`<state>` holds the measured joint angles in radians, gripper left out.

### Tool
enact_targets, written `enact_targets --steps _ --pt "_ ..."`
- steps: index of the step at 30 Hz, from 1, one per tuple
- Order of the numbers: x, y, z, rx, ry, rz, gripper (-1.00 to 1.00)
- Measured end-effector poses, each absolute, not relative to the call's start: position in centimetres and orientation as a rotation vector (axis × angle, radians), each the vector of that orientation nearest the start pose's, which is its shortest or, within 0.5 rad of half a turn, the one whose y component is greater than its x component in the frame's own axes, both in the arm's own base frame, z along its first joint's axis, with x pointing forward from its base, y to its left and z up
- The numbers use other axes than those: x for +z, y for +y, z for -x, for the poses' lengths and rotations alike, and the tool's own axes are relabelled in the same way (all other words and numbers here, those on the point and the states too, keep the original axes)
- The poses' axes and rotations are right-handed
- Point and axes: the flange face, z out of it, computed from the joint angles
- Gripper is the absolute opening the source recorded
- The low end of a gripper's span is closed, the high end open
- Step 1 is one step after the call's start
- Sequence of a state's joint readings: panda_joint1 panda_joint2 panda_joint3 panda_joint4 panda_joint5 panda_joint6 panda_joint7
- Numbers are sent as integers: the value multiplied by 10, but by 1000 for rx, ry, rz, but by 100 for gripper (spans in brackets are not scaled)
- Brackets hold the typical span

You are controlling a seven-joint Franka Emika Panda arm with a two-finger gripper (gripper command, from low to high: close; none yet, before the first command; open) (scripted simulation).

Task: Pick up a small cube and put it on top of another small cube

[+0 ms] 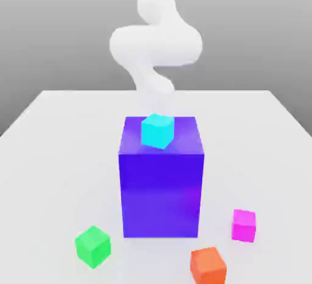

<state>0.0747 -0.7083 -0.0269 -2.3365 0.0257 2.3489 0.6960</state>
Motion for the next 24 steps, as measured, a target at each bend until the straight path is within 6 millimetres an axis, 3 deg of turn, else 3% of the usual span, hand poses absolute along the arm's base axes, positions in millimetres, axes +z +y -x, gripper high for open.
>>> enact_targets --steps 5,11,15,19,22,24 --pt "560 61 -432 -707 526 2736 0" --pt "431 124 -449 -467 93 2894 0" --pt "346 159 -435 -312 -211 2965 0" --pt "267 191 -404 -160 -554 3001 0" --pt "214 196 -377 -49 -789 3014 0" --pt "187 196 -370 -15 -863 3017 0"
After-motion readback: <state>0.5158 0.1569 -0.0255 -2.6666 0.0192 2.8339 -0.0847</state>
